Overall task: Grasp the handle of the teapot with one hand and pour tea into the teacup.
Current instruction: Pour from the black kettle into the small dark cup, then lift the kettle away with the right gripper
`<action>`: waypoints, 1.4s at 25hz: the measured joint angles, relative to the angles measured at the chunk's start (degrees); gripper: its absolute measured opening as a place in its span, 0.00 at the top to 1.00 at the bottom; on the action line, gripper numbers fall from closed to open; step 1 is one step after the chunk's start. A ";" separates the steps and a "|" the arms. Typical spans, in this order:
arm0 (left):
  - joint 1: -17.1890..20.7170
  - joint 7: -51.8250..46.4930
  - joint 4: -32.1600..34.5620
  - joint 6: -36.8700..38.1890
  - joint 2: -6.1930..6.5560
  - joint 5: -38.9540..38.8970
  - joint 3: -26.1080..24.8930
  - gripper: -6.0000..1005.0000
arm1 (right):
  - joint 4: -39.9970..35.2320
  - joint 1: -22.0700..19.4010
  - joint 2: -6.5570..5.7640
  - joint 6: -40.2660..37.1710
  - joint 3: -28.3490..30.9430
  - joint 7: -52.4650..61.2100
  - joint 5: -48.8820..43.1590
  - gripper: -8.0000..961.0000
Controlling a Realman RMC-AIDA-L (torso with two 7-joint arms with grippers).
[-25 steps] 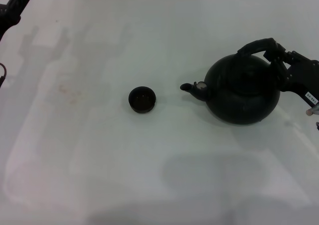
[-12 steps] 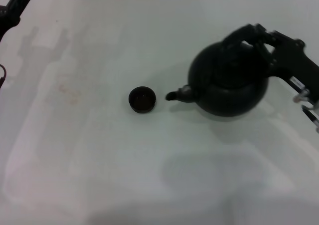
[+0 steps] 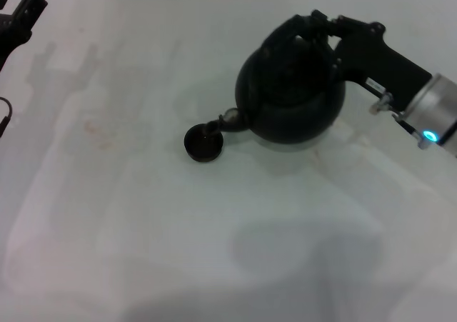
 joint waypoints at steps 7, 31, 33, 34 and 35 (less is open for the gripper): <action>0.13 -0.16 -0.10 0.05 -0.06 0.02 0.35 0.12 | -2.75 1.42 0.14 4.53 0.39 -5.46 0.07 0.81; -0.12 -0.67 -0.08 -0.20 -0.06 0.09 0.65 0.12 | -5.55 1.26 0.41 5.95 0.42 -22.18 0.43 0.82; -0.07 -0.67 -0.12 -0.19 -0.06 0.09 0.65 0.12 | -5.60 1.21 0.42 5.91 0.42 -23.29 0.50 0.82; -0.02 -0.67 -0.13 -0.13 -0.06 0.09 0.65 0.12 | -5.62 1.19 0.43 5.90 0.42 -23.77 0.54 0.82; -0.03 -0.67 -0.13 -0.11 -0.06 0.09 0.64 0.12 | -5.62 1.17 0.43 5.88 0.42 -24.46 0.59 0.83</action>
